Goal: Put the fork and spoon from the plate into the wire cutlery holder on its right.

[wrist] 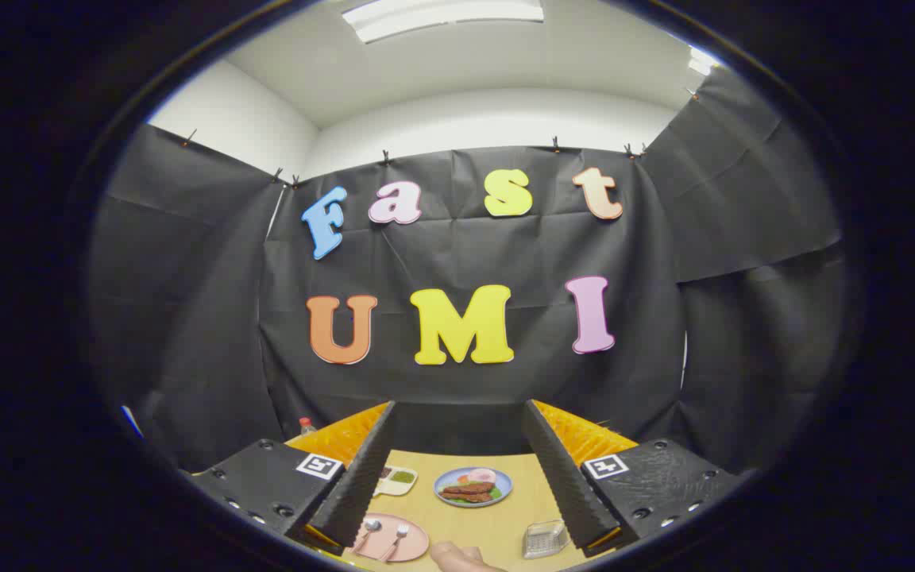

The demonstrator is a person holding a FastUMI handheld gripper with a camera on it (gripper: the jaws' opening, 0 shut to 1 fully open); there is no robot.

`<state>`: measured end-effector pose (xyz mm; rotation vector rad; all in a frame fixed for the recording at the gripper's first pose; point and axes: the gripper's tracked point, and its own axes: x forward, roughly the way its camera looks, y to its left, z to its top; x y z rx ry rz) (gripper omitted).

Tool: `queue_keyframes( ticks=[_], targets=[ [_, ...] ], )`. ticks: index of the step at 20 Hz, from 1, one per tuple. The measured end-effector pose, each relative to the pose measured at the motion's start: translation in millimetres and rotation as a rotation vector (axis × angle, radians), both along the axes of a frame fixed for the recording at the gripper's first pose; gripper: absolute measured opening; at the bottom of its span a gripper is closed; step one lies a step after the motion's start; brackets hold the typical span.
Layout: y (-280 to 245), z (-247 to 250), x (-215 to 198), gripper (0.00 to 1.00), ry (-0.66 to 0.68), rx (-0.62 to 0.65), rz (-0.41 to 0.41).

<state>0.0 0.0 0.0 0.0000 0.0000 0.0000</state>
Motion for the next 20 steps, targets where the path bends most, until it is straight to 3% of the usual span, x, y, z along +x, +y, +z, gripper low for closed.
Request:
queue_keyframes(
  ticks=[17,20],
  targets=[
    [22,-14,1,0.94,0.039,-0.024,-0.032],
    [21,-51,6,0.94,0.15,-0.051,-0.048]
  ],
)
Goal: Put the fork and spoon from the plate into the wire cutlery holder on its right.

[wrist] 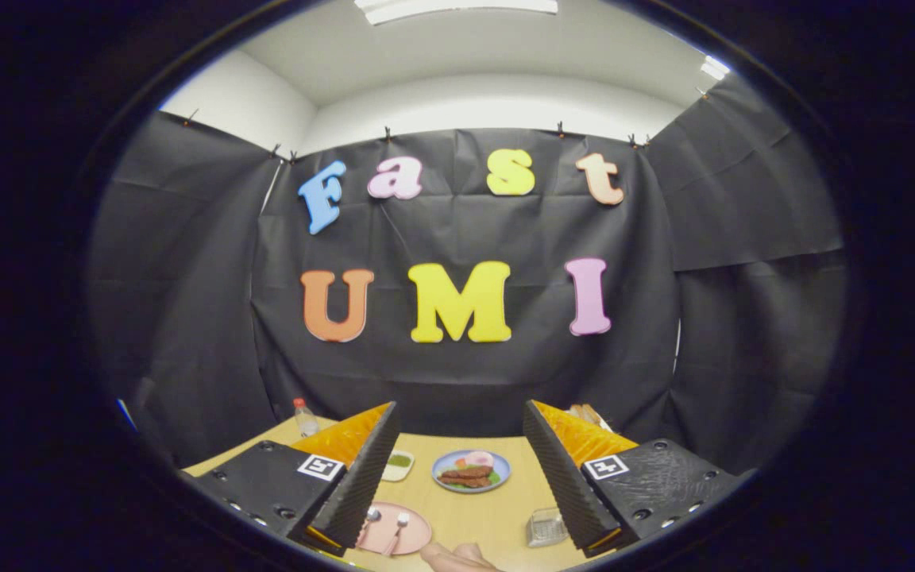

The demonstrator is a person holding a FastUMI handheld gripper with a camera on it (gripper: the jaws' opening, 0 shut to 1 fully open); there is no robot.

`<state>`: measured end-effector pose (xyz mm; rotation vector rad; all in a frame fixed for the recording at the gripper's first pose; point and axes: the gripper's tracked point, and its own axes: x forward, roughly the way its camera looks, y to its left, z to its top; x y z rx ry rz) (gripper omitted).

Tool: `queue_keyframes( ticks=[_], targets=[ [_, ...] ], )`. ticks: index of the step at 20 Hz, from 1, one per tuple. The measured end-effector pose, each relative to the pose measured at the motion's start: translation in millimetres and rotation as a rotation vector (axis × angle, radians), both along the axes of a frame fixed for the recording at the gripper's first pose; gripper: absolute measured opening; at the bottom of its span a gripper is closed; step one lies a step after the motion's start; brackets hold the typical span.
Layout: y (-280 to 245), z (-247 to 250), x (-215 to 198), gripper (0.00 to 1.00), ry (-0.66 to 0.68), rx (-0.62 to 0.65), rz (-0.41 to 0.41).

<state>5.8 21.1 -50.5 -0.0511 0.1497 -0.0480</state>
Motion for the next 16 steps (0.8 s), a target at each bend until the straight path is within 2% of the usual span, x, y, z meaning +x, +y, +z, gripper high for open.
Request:
queue_keyframes(
  ticks=[4,6,11,16],
  targets=[
    [-3,-72,12,0.94,0.169,-0.025,-0.031],
    [-1,-124,18,0.94,0.294,-0.032,-0.05],
    [35,-236,20,0.94,0.544,-0.001,-0.022],
    [83,-313,28,0.94,0.679,-0.069,0.021]
  ],
)
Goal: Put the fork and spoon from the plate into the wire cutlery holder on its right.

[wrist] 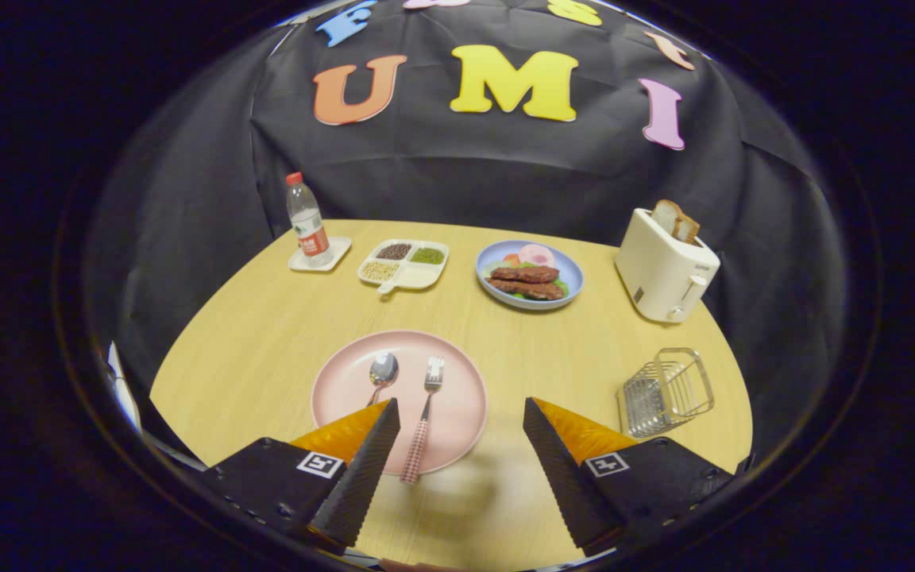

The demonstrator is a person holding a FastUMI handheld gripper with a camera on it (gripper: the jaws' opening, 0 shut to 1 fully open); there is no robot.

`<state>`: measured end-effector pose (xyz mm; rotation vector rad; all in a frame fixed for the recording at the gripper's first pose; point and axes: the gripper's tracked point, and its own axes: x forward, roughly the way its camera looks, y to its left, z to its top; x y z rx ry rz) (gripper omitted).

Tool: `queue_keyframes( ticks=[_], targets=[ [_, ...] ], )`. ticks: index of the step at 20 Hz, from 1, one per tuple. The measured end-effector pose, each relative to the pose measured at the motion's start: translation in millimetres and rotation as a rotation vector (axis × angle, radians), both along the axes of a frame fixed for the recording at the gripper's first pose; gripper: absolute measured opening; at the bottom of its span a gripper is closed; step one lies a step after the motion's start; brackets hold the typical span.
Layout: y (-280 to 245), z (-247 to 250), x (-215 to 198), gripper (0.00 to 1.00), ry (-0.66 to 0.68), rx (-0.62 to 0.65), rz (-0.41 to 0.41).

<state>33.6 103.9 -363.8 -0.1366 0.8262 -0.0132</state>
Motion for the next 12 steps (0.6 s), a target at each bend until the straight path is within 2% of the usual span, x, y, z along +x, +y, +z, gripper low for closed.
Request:
queue_keyframes(
  ticks=[3,7,9,12],
  targets=[
    [12,-45,0,0.91,0.09,-0.059,0.017],
    [12,-76,5,0.81,0.173,-0.047,-0.04],
    [10,-91,7,0.74,0.209,-0.028,-0.078],
    [12,-103,7,0.54,0.255,0.001,-0.109]
  ],
)
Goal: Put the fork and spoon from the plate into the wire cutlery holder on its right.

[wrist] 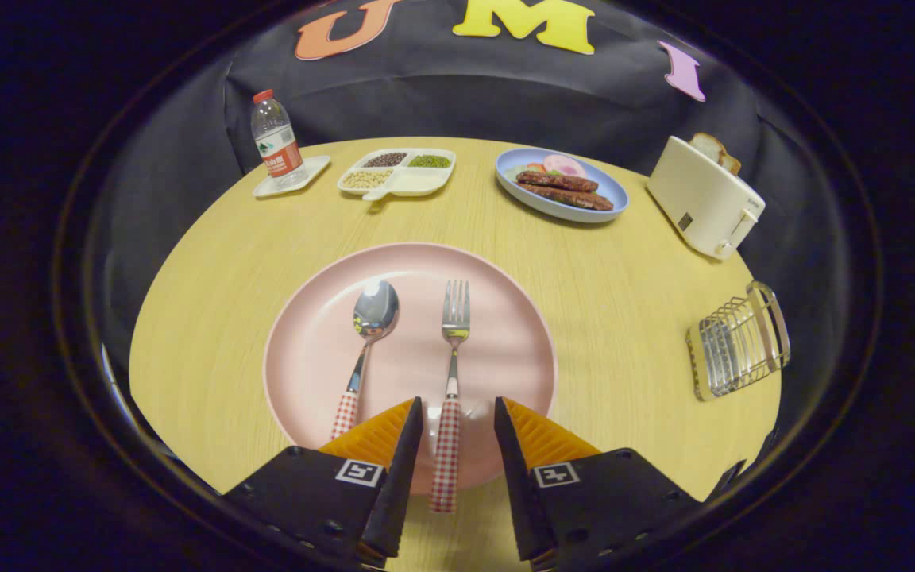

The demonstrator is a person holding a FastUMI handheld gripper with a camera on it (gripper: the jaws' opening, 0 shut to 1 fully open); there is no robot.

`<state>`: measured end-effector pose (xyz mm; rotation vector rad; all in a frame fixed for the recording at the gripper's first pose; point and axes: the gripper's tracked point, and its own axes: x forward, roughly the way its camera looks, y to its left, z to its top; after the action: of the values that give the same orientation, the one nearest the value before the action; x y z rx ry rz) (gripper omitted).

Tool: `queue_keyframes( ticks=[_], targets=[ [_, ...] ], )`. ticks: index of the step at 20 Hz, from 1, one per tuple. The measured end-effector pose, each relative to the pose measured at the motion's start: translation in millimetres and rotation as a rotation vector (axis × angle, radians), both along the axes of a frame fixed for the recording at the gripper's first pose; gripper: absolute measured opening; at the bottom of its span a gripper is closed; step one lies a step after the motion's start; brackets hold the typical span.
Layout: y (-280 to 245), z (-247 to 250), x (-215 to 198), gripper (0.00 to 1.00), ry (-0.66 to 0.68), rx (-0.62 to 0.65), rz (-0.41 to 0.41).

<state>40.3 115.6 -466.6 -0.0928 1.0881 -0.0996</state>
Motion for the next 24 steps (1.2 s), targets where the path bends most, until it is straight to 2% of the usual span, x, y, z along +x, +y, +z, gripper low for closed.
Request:
queue_keyframes(
  ticks=[1,5,6,8,12,16,24],
  targets=[
    [0,-2,1,0.51,0.004,0.01,-0.013],
    [7,-6,6,0.23,0.012,0.034,-0.01],
    [7,-7,6,0.11,0.014,0.03,-0.01],
    [8,-6,6,0.06,0.023,0.032,-0.005],
    [8,14,3,0.06,0.005,0.047,-0.005],
    [-2,56,-1,0.06,-0.033,0.063,0.012],
    [-64,152,-13,0.05,-0.096,0.039,0.061]
  ],
)
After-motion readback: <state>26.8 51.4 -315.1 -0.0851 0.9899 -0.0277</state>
